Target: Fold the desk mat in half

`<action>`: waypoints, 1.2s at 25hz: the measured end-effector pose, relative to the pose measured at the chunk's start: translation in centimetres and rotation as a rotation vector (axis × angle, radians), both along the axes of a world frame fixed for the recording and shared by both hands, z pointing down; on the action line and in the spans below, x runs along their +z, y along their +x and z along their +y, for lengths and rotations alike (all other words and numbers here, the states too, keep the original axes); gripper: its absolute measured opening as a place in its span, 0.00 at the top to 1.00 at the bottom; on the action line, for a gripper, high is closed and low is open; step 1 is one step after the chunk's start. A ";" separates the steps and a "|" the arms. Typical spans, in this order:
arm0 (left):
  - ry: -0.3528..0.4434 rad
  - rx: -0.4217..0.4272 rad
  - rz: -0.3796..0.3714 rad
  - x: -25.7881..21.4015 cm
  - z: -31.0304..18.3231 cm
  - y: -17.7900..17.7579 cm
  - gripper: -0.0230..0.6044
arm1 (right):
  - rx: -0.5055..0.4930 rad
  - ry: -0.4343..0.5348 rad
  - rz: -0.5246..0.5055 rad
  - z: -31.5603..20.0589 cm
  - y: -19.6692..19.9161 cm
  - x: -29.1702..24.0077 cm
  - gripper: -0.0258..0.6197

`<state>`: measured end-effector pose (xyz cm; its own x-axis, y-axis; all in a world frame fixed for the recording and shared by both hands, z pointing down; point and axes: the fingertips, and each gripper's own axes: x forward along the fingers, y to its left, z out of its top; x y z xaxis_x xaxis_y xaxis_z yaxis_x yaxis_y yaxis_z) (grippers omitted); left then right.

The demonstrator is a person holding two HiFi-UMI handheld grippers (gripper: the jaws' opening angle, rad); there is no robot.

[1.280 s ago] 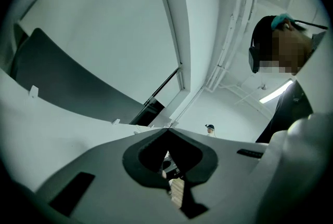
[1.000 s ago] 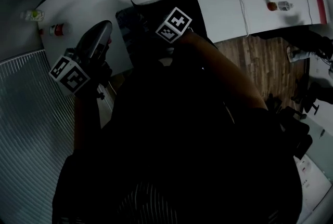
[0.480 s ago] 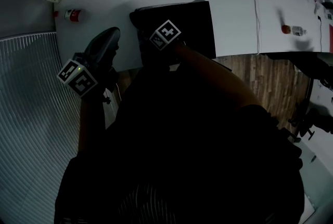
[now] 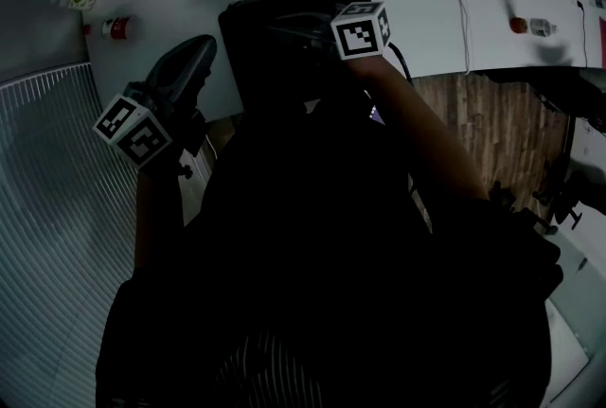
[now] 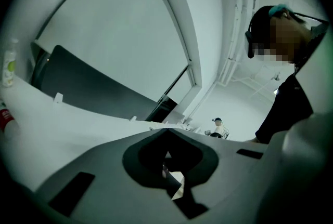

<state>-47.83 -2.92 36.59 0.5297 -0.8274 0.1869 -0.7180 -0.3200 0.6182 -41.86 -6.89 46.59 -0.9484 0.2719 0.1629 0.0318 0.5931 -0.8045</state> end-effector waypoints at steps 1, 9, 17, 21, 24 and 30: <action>0.009 0.037 -0.022 -0.3 -0.5 0.7 0.95 | 0.030 0.076 -0.067 -1.2 1.9 -3.2 0.95; 0.131 0.303 -0.048 -4.3 -5.1 8.6 0.95 | 0.381 0.419 -0.200 -3.5 17.4 -16.7 0.96; 0.173 0.445 -0.008 -6.2 -6.8 15.4 0.95 | 0.526 0.426 -0.174 -2.7 23.3 -17.1 0.96; 0.148 0.473 0.008 -5.4 -6.5 16.6 0.95 | 0.533 0.431 -0.160 -2.4 23.7 -16.9 0.96; 0.131 0.497 -0.003 -5.0 -6.1 17.1 0.95 | 0.541 0.432 -0.166 -2.2 24.0 -17.1 0.96; 0.101 0.481 0.009 -3.9 -5.4 16.9 0.95 | 0.533 0.425 -0.163 -1.5 23.9 -16.9 0.96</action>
